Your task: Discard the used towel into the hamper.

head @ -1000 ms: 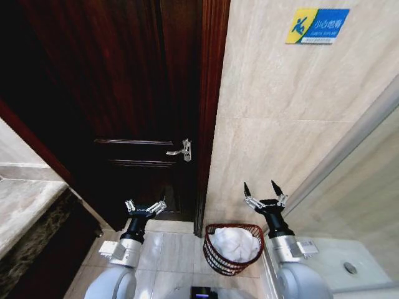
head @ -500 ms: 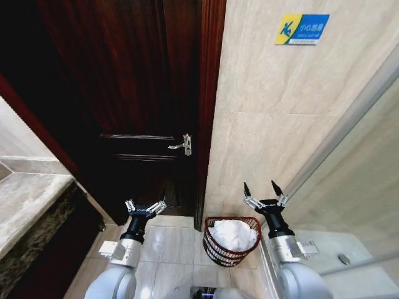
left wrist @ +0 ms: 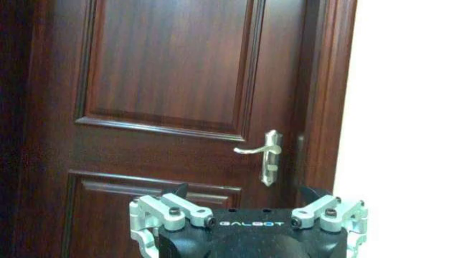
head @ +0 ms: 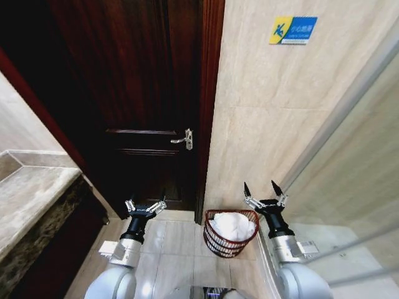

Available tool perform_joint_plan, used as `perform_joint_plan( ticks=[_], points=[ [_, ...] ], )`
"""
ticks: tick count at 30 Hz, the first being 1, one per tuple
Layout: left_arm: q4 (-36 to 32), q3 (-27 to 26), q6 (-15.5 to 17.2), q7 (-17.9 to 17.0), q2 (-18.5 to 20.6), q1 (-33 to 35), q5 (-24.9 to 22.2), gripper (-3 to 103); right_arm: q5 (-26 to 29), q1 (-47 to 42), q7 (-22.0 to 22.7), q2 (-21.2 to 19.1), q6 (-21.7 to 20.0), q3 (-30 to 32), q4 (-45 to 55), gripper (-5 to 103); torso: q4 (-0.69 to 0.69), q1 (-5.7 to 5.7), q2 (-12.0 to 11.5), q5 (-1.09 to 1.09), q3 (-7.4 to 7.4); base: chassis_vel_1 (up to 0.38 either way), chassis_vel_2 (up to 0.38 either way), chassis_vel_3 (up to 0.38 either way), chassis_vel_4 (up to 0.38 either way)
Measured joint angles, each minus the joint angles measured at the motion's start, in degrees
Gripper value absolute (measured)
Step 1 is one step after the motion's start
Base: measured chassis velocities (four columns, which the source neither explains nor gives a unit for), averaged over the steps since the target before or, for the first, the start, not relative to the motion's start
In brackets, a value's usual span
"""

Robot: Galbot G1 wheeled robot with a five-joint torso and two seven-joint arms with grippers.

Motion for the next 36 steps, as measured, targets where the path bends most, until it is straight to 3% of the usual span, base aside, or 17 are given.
perform_joint_plan(
  ticks=[36],
  points=[
    [0.0, 0.0, 0.0, 0.0, 0.0, 0.0, 0.0, 100, 0.0, 0.0, 0.0, 0.0, 0.0, 0.0, 0.0, 100, 0.0, -0.02, 0.0, -0.02, 0.0, 0.252, -0.26, -0.253, 0.259]
  ],
)
